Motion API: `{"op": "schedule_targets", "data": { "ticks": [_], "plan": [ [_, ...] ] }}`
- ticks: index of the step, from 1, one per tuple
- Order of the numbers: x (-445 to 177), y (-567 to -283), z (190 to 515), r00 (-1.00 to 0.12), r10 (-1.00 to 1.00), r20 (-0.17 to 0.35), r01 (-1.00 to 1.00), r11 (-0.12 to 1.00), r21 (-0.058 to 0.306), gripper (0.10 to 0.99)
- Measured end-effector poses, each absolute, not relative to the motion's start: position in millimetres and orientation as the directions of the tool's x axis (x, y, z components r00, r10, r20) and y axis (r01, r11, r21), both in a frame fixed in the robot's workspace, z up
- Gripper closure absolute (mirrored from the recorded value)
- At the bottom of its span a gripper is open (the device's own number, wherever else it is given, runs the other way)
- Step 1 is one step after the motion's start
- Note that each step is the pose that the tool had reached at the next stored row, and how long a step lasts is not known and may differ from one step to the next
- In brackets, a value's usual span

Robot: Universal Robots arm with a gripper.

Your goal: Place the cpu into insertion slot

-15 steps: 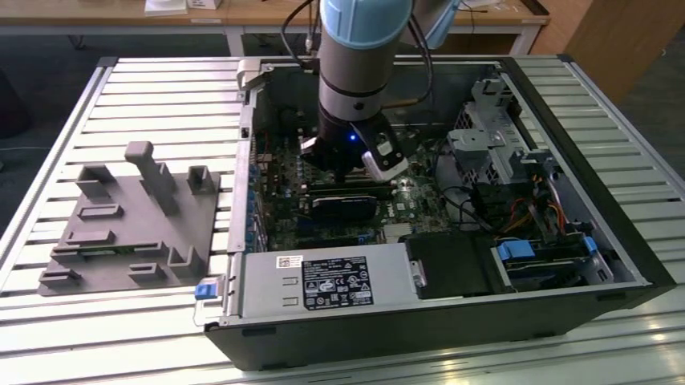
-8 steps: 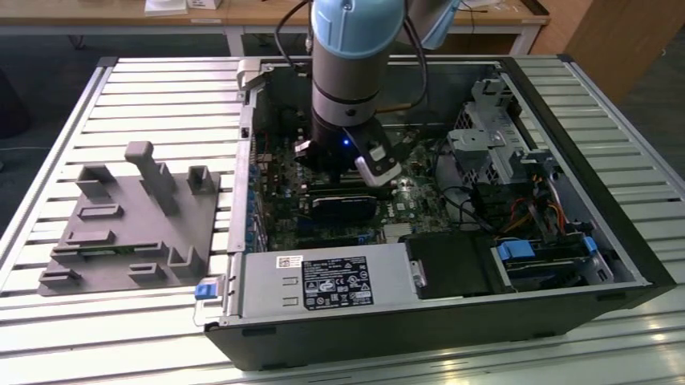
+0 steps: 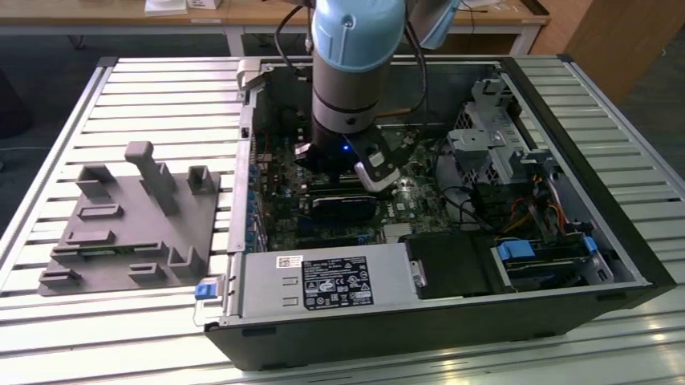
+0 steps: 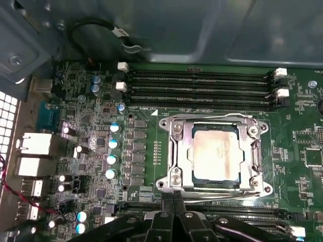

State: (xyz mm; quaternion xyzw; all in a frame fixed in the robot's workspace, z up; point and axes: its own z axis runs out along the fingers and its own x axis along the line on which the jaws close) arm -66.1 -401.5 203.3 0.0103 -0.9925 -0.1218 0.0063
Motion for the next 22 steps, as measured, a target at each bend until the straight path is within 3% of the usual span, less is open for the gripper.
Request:
{"op": "schedule_targets", "data": {
  "ticks": [22],
  "plan": [
    [-70.7,-404.6,193.2,-1.000,-0.022,0.009,-0.019,0.958,0.285,0.980]
  ]
}}
